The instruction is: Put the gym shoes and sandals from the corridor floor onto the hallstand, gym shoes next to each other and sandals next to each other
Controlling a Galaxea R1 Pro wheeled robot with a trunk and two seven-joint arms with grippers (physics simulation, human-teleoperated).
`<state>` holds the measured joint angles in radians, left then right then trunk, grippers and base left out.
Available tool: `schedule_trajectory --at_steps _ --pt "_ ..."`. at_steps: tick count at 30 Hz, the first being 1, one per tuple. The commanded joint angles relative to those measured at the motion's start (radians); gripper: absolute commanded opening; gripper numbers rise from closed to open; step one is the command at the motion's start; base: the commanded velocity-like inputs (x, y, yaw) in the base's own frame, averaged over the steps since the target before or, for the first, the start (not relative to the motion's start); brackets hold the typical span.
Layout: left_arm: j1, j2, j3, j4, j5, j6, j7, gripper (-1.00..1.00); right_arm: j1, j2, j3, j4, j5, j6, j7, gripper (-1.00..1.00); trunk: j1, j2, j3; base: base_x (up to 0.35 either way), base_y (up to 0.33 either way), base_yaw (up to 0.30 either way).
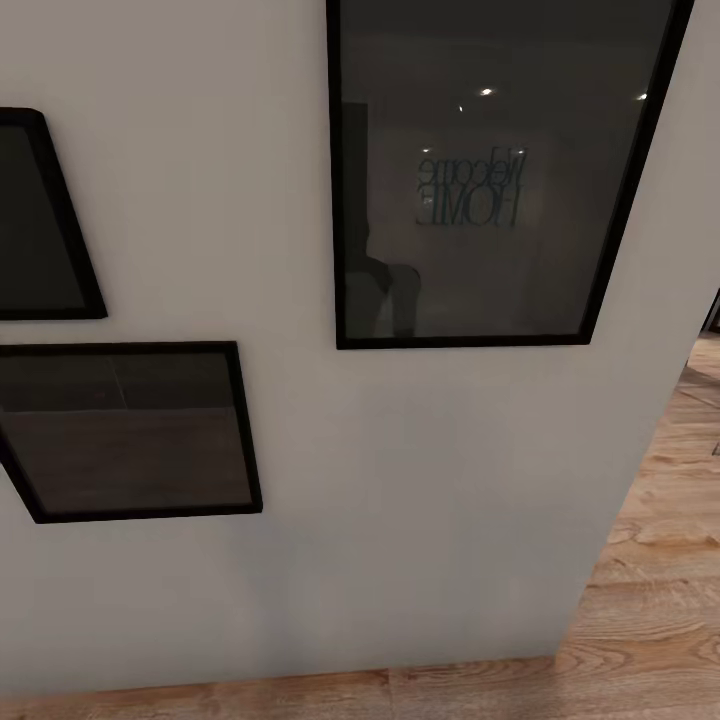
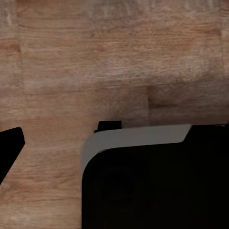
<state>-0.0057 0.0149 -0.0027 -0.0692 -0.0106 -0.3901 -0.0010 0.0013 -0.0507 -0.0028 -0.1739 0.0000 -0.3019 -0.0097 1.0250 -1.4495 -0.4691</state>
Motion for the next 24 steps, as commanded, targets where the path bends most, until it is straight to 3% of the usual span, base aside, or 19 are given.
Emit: schedule_trajectory --at_steps 1,5,6,9,24 --pt "-0.002 0.005 -0.001 -0.002 -0.001 -0.003 0.000 1.00 0.000 -0.003 0.000 -0.012 0.000 -0.003 -0.001 1.00 0.000 0.000 -0.001 0.000 0.000 0.000" --pt "-0.009 0.019 0.000 -0.019 -0.002 -0.005 0.000 1.00 0.000 -0.013 0.000 -0.052 0.001 -0.006 -0.001 1.00 0.000 0.000 -0.001 0.000 0.000 0.000" --pt "-0.028 0.035 0.000 -0.059 -0.002 -0.006 0.000 1.00 0.000 -0.021 -0.002 -0.111 0.001 -0.008 -0.001 1.00 0.000 0.000 -0.001 0.000 0.000 0.000" --pt "-0.043 0.042 0.000 -0.096 -0.002 -0.005 0.000 1.00 -0.001 -0.024 -0.004 -0.156 0.000 -0.009 -0.001 1.00 0.000 0.000 -0.001 0.000 0.000 0.000" --pt "-0.074 0.044 0.005 -0.202 0.007 -0.011 0.002 1.00 -0.020 -0.021 -0.005 -0.299 -0.006 -0.010 -0.001 1.00 0.000 0.000 -0.001 0.000 0.000 0.000"
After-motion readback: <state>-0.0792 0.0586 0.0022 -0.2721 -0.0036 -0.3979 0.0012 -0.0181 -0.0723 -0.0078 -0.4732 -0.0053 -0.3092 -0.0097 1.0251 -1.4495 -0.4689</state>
